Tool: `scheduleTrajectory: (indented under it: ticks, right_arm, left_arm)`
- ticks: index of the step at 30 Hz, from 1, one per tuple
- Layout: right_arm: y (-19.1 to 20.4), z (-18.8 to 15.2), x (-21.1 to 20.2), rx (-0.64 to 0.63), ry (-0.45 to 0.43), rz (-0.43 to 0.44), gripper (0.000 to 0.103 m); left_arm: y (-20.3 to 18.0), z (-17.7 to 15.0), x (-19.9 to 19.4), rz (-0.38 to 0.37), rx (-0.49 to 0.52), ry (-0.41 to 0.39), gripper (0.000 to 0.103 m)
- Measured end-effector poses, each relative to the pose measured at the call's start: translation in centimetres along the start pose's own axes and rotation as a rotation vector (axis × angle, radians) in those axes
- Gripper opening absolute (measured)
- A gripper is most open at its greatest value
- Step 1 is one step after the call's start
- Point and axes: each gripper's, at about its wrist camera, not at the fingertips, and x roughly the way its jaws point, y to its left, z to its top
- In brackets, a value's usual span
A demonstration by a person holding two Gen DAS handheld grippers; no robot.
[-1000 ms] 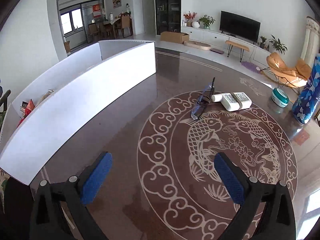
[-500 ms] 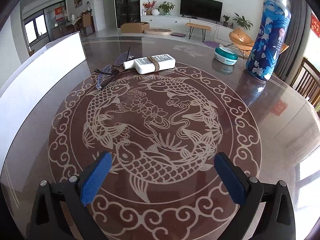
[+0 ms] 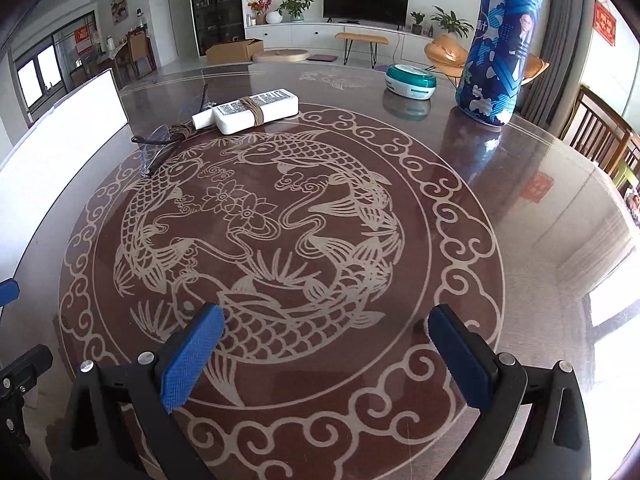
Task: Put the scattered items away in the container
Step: 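Move both open tools back over the table, then lower the left tool over the clear-framed eyeglasses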
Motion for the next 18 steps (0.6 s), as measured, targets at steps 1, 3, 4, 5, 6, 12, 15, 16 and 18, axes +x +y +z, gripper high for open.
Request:
scheduleTrajectory:
  ticks: [1, 3, 4, 5, 6, 12, 15, 16, 18]
  right_arm:
    - [-0.1, 0.0, -0.1, 0.008, -0.005, -0.011, 0.102]
    - [-0.2, 0.0, -0.1, 0.016, -0.004, -0.014, 0.102]
    - [-0.2, 0.1, 0.0, 0.016, -0.001, -0.01, 0.102]
    - [-0.2, 0.1, 0.1, 0.015, 0.003, -0.007, 0.102]
    - [-0.2, 0.1, 0.1, 0.015, 0.004, -0.004, 0.102]
    - [-0.2, 0.1, 0.2, 0.014, 0.003, -0.003, 0.102]
    - [0.1, 0.0, 0.1, -0.001, -0.003, -0.011, 0.102]
    - [0.2, 0.0, 0.1, -0.007, -0.004, -0.013, 0.102]
    - [0.3, 0.0, 0.1, -0.012, -0.006, -0.016, 0.102]
  left_arm:
    - [0.0, 0.1, 0.3, -0.006, -0.006, -0.001, 0.085]
    - [0.1, 0.6, 0.7, -0.02, -0.022, -0.002, 0.085]
    - [0.1, 0.8, 0.8, -0.026, -0.03, -0.001, 0.085]
    - [0.1, 1.0, 1.1, -0.033, -0.039, 0.0, 0.085]
    - [0.2, 1.3, 1.4, -0.044, -0.049, 0.0, 0.086]
    - [1.2, 2.4, 2.9, -0.069, -0.103, 0.008, 0.103]
    - [1.1, 3.3, 3.5, -0.077, -0.09, 0.002, 0.103]
    - [1.1, 3.6, 3.7, -0.08, -0.085, -0.001, 0.103]
    - [1.2, 4.4, 4.2, -0.085, -0.08, -0.008, 0.103]
